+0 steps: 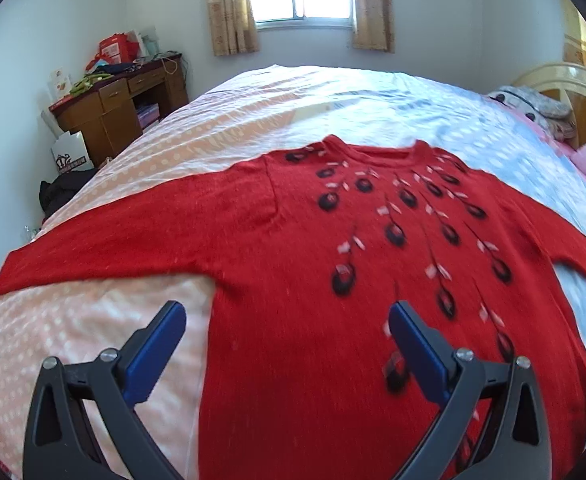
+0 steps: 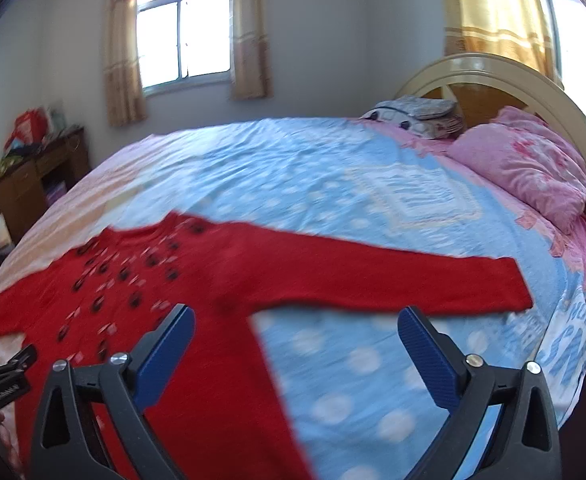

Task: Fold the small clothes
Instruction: 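Grasp the red sweater's sleeve cuff with the right gripper, then fold the held sleeve across the sweater body and release with the right gripper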

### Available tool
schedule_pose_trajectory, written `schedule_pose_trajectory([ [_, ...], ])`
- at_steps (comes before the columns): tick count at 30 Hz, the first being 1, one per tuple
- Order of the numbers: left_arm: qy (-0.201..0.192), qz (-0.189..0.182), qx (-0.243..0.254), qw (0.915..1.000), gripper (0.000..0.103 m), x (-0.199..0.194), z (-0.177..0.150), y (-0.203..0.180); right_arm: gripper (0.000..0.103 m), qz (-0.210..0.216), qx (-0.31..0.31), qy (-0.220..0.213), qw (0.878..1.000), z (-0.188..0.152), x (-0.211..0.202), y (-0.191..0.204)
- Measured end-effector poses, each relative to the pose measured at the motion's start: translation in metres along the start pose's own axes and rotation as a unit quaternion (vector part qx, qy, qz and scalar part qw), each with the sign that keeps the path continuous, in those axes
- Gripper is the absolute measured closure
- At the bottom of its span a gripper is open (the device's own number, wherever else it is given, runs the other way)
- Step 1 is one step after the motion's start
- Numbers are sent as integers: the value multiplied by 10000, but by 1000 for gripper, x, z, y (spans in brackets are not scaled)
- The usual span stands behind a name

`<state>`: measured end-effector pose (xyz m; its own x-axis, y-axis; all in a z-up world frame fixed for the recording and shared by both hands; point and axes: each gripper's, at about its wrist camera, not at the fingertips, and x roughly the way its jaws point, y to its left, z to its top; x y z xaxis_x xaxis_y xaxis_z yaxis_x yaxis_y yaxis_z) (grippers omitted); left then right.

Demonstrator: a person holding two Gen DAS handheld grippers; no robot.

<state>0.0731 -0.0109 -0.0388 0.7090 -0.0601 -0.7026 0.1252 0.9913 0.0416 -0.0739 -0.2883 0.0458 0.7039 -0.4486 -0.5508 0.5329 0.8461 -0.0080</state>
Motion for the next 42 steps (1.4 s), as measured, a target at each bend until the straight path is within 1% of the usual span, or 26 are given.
schedule_pose_trajectory([
  [2,-11,35,23,10000,0,12,4,-1,21,-332,151,93,9993,12,17,-36],
  [4,-19,53,49,10000,0,21,4,-1,27,-670,464,205,9965,22,37,-79],
  [5,-1,42,49,10000,0,26,3,-1,27,-859,664,220,9938,26,44,-100],
  [7,79,11,27,10000,0,34,0,0,28,-1287,1146,217,9848,31,61,-149],
  [8,183,-3,-17,9998,0,41,-4,1,31,-1421,1398,261,9796,31,69,-173],
  [9,277,-32,-69,9996,0,46,-9,2,33,-1464,1591,326,9758,31,77,-190],
  [10,305,-79,-145,9994,0,50,-13,4,37,-1517,1800,412,9710,31,84,-209],
  [12,187,-178,-248,9994,0,46,-15,7,39,-1641,2130,733,9604,26,105,-239],
  [15,166,-187,-270,9993,0,45,-18,7,39,-1805,2245,1022,9521,17,123,-259],
  [17,108,-162,-241,9995,0,43,-20,5,39,-1783,2299,1143,9499,11,133,-265],
  [19,96,-178,-255,9995,0,43,-21,6,39,-1683,2395,1354,9466,1,146,-267],
  [21,72,-216,-282,9993,0,42,-22,8,40,-1863,2157,1267,9501,0,147,-259],
  [22,66,-229,-292,9993,0,43,-21,8,45,-1915,2009,1273,9522,1,148,-253],
  [23,59,-243,-304,9992,0,43,-21,8,55,-1908,1882,1243,9554,2,148,-248],
  [24,51,-252,-312,9992,0,44,-21,9,61,-1872,1807,1240,9576,2,148,-245],
  [26,21,-277,-330,9991,0,46,-20,10,84,-1786,1650,1275,9616,6,151,-238],
  [27,4,-293,-342,9990,0,46,-20,10,87,-1782,1592,1310,9621,8,153,-236],
  [28,-3,-304,-351,9989,0,46,-19,11,88,-1807,1546,1317,9623,9,153,-234],
  [31,-26,-330,-368,9988,0,47,-19,11,89,-1686,1515,1200,9665,22,145,-224],
  [34,-38,-351,-381,9987,0,48,-19,12,90,-1449,1409,955,9747,42,124,-202],
  [36,-57,-367,-391,9985,0,48,-19,12,90,-1175,1275,851,9812,58,111,-179],
  [38,-74,-382,-401,9984,0,47,-19,13,90,-774,1141,749,9876,74,99,-148],
  [40,-102,-415,-424,9982,0,47,-19,14,90,-295,936,615,9933,91,85,-107],
  [42,-124,-448,-450,9979,0,47,-20,14,90,254,624,482,9966,105,73,-54],
])
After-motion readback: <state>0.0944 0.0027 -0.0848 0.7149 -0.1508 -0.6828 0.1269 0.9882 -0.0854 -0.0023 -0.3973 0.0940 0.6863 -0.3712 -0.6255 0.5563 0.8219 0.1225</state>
